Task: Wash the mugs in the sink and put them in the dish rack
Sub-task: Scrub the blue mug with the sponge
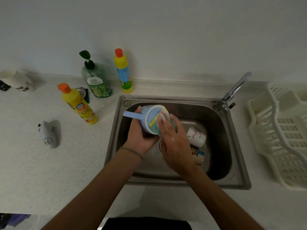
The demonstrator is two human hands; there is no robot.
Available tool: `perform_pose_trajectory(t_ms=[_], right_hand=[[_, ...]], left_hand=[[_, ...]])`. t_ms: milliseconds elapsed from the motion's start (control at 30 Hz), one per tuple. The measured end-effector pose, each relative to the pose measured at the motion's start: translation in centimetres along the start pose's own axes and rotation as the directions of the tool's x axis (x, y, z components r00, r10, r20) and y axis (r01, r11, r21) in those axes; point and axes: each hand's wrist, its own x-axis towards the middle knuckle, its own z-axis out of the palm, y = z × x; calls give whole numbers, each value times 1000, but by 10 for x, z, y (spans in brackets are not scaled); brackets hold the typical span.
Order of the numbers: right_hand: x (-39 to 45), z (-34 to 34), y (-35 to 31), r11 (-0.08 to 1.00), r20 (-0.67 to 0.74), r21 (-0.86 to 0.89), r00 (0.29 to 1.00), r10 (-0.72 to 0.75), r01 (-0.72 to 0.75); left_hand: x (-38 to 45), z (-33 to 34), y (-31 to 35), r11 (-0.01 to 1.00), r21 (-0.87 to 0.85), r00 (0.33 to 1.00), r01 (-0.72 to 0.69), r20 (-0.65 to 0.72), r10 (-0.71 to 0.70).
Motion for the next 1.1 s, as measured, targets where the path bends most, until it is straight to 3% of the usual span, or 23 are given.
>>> perform_pose_trajectory(t_ms=[167,267,333,400,433,467,500,533,567,667,800,900,967,1100], right_hand=[[-1,-5,-11,994,41,-47,995,-95,97],[14,-15,-3,986,24,-115,992,-122,124],[32,-45,-21,998,97,-7,993,-61,62],[17,-29,-11,977,345,-144,933,-98,156],[9,-27,-9,999,449,-52,894,11,14],[7,-21,-10,999,473,-33,880,47,-36],[10,-24,-15,999,359,1,932,50,-54],[7,-23,-16,999,243,45,970,-8,-3],[5,-20,-16,998,154,38,986,-56,51],[11,-17,-13,993,110,-6,987,-120,121],[19,-20,2,995,8,25,995,-100,99],[13,-20,4,992,-47,121,999,27,-22],[9,-16,1,950,-69,289,987,147,-122],[8,-13,-13,674,77,614,881,467,-411]], left_hand=[[1,0,-2,991,107,997,-78,5,78],[-15,5,-7,997,-52,994,52,94,-47],[43,-28,-30,991,-85,992,-103,59,108],[64,-38,-25,967,150,956,-207,-177,232],[70,-51,-32,960,47,950,-276,-141,280],[81,-63,-31,954,2,948,-299,-114,297],[87,-62,-38,968,-93,972,-232,3,233],[33,-30,-17,996,-12,996,-93,-10,93],[3,-11,-5,997,-68,996,41,86,-35],[-1,-14,-8,998,51,999,-47,-23,48],[5,-21,-11,994,106,999,14,32,-17],[8,-23,-6,992,114,996,-58,67,51],[9,-28,-2,986,138,996,-89,34,85],[12,-31,3,986,108,990,-128,70,121]])
